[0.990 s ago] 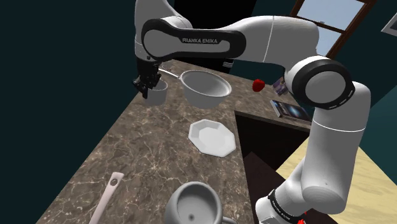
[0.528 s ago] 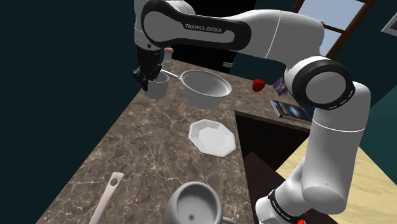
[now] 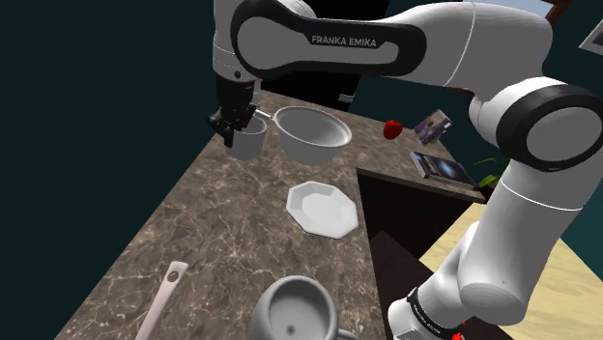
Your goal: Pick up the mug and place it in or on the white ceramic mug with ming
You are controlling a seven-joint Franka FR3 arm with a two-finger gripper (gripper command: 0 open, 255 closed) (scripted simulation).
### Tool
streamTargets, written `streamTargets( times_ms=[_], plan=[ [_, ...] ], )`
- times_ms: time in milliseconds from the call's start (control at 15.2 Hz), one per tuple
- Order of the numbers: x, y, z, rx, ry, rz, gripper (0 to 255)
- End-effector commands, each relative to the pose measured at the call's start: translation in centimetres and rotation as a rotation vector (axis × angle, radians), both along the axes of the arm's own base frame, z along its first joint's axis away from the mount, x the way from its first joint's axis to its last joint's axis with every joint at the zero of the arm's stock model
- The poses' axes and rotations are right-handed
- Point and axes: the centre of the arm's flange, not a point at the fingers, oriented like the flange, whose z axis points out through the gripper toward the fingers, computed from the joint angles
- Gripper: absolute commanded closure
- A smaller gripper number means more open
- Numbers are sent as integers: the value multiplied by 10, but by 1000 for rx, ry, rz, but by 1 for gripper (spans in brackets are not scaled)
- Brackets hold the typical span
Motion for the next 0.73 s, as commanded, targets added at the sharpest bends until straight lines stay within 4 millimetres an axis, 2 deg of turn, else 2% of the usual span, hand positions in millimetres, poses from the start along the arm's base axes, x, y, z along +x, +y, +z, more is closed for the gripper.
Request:
streamTargets(
  times_ms=[0,660],
  plan=[
    [-26,6,1,0,0,-1,255],
    [-154,36,4,0,0,-1,255]
  ],
)
